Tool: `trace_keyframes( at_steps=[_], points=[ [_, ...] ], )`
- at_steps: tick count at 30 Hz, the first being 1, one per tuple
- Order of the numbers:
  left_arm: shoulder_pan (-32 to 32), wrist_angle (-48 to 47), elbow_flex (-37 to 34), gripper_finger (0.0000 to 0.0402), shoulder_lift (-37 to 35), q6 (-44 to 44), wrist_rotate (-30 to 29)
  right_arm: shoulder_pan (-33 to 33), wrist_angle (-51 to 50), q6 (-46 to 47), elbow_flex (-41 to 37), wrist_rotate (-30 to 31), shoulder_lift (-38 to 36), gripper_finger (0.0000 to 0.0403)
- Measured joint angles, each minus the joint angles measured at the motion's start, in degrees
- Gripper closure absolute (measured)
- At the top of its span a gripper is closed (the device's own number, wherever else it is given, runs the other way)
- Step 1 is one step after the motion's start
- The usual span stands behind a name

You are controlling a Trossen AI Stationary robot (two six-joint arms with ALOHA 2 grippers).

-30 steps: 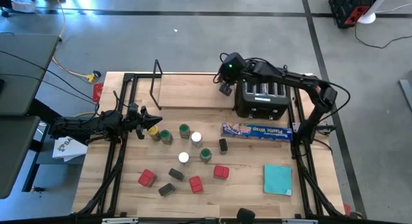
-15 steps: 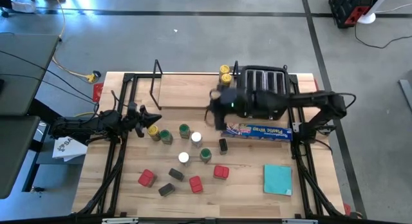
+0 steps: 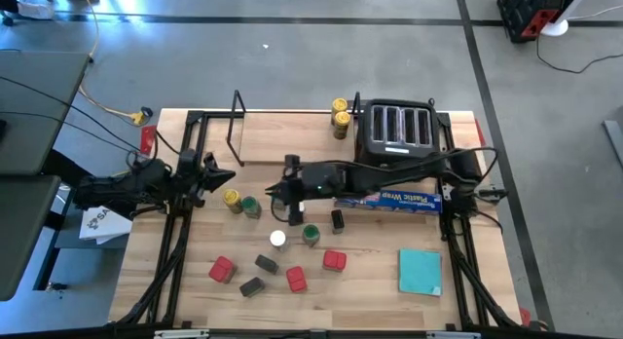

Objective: Shelf spices
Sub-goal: Put the yellow seasoning bottle on the shelf aligned with the other yellow seasoning bottle

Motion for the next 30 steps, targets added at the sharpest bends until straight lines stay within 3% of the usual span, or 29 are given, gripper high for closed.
trace_keyframes(
  at_steps=[3, 6, 9, 14, 19, 24, 30],
  points=[
    [0.0, -13.3, 8.4, 0.0401, 2.3, 1.6, -0.2, 0.0, -11.1, 2.9, 3.4, 1.7, 0.3, 0.0346],
    [0.0, -26.3, 17.2, 0.0401, 7.3, 2.0, -0.1, 0.1, -24.4, 5.0, 6.2, 7.3, -0.4, 0.0328],
    [0.0, -31.7, 24.7, 0.0401, 15.2, 2.1, -0.3, 0.3, -33.0, 7.4, 8.4, 11.3, -1.3, 0.0321],
    [-1.4, -35.3, 35.5, 0.0401, 31.5, 9.1, -1.0, 1.2, -42.4, 10.8, 8.7, 9.7, -2.5, 0.0320],
    [-2.1, -56.2, 47.3, 0.0401, 45.6, 12.1, -4.1, 3.4, -52.0, 15.7, 8.7, 10.1, -3.7, 0.0320],
    [-2.1, -65.3, 51.9, 0.0401, 53.6, 11.9, -7.6, 6.8, -55.3, 17.4, 8.7, 12.2, -3.7, 0.0320],
    [-2.0, -69.8, 55.0, 0.0384, 60.0, 16.5, -1.5, 9.8, -55.9, 17.3, 8.2, 14.7, -3.7, 0.0320]
  ],
)
